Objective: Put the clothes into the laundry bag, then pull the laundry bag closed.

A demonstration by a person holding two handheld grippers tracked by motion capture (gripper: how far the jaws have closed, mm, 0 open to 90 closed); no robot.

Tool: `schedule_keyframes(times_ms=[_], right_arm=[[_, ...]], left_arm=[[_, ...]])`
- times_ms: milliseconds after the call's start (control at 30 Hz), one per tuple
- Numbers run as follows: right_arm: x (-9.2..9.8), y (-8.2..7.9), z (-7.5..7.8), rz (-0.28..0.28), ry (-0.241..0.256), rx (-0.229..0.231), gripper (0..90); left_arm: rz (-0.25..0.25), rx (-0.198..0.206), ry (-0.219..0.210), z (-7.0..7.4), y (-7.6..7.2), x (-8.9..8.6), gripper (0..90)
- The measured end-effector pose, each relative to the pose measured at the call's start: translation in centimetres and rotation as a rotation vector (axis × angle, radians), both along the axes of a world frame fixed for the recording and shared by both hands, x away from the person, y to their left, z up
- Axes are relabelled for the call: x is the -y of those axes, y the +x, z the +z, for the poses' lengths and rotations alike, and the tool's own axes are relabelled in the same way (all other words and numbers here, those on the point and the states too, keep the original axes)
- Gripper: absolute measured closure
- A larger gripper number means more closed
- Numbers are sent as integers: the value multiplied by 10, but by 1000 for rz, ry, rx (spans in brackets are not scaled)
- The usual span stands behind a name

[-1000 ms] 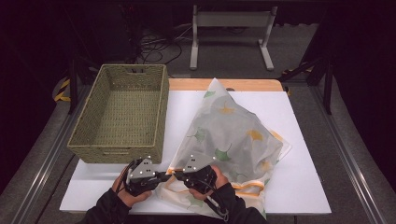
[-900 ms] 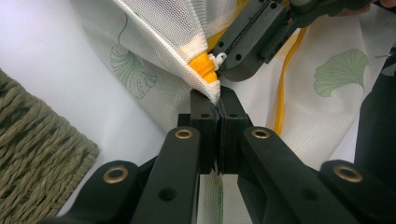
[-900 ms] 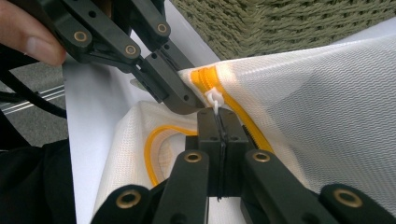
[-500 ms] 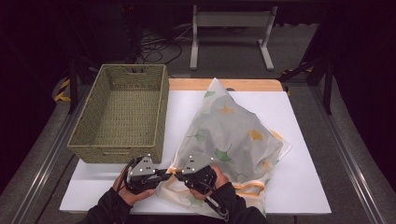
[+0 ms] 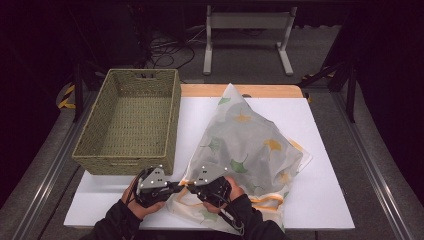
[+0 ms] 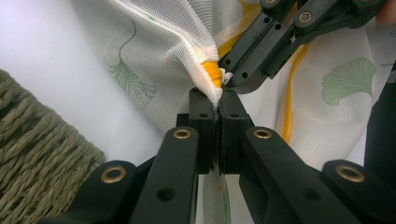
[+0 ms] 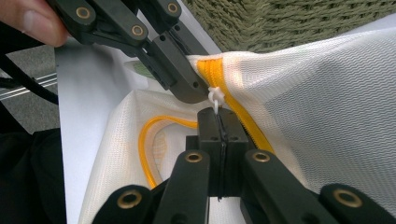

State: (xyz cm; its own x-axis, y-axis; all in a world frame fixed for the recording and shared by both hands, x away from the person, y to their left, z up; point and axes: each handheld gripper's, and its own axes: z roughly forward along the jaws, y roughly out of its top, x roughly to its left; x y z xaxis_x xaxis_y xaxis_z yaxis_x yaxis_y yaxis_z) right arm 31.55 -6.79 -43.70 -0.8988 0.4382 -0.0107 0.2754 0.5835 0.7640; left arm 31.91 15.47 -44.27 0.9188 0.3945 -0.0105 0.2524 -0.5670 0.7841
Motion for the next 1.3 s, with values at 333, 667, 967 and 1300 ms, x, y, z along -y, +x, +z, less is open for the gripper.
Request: schedule_keyframes(times_ms=[333,667,967,1300], right_arm=[[0,0,-1,-6,-4,-4,900],[-3,2,0,-14,-21,4,900],[3,1,-1,-36,-41,-4,900],[17,3,1,-62,-85,-21,900]], left_arm=[[25,0,18,-2,0,2,868],[49,-3,-5,0,0,-1,871],[92,-2,-58,6,-1,-9,872],[186,14,-90,12,3,-27,873]])
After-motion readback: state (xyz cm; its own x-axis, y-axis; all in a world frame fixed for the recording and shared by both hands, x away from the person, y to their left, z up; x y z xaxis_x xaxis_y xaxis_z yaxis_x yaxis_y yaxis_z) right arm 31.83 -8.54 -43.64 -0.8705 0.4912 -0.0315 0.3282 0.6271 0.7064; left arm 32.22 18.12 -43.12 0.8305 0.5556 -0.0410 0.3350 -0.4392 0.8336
